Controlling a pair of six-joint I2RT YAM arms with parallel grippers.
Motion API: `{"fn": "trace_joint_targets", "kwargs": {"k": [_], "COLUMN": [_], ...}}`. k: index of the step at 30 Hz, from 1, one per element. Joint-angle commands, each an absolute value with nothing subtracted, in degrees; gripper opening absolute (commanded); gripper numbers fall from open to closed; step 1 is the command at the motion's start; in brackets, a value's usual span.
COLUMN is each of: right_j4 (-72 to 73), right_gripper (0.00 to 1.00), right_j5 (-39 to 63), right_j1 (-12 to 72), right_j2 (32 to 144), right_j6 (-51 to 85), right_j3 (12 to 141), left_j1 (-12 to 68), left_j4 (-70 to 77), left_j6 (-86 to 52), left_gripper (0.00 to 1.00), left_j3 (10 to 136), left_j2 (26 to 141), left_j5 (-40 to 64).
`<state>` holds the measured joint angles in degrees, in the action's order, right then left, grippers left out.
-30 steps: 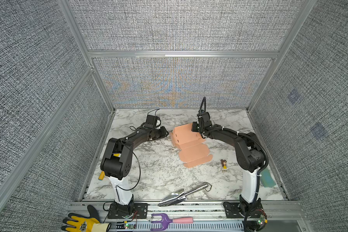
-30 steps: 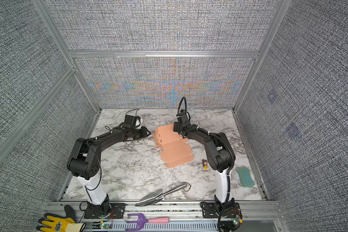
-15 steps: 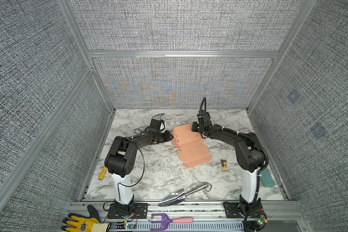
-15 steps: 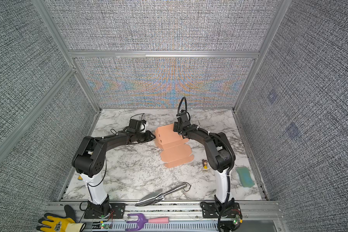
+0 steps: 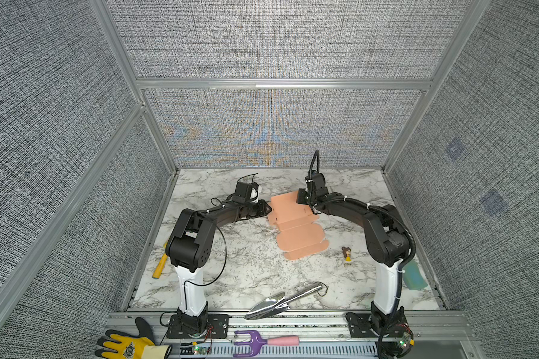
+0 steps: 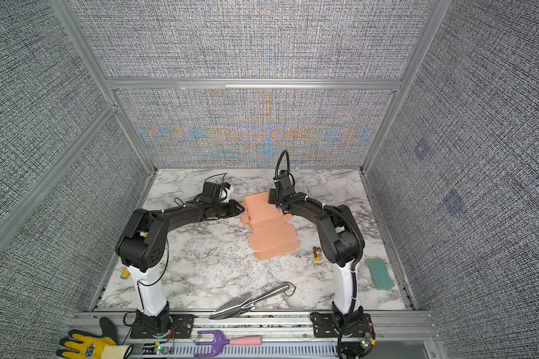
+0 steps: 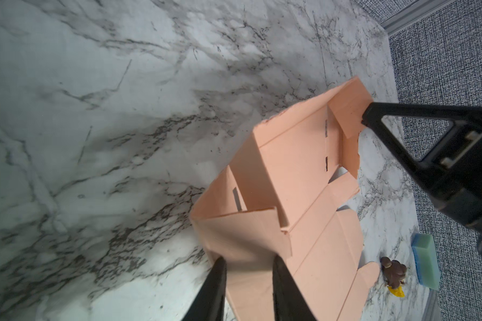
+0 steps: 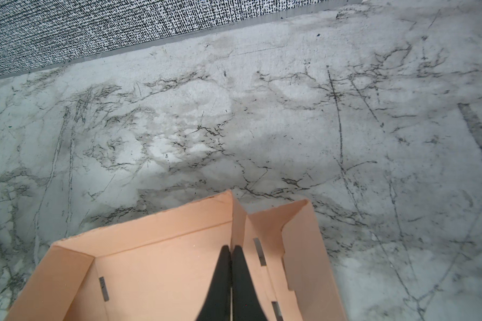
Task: Assemble paper box
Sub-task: Fold the bottom flaps of the flat cardboard box at the center of the table.
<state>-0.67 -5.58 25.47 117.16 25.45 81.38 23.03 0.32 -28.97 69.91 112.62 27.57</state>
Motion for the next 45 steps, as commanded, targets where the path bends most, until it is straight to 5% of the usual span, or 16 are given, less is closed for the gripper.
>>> {"fn": "trace_joint_targets", "kwargs": {"k": [1, 33, 45], "right_j4": [-0.6, 0.5, 9.3], "right_gripper": [0.00, 0.00, 0.00], "right_j5": [-5.0, -3.5, 2.0], "right_j1": [25.5, 25.5, 24.6], "right_j2": [117.3, 117.8, 113.5], "right_j6": [25.7, 26.1, 21.5], "right_j3": [81.5, 80.3, 74.1], "left_j1": [23.7, 27.1, 25.8], "left_j4": [1.3, 2.7, -13.3], "left_j6": [-29.0, -32.6, -21.8], "left_gripper": [0.32, 0.33, 0.40], "left_j3": [71.6, 76.3, 84.0], "left_j2": [113.2, 115.5, 109.8], "left_j5": [28.8, 32.0, 21.6]}}
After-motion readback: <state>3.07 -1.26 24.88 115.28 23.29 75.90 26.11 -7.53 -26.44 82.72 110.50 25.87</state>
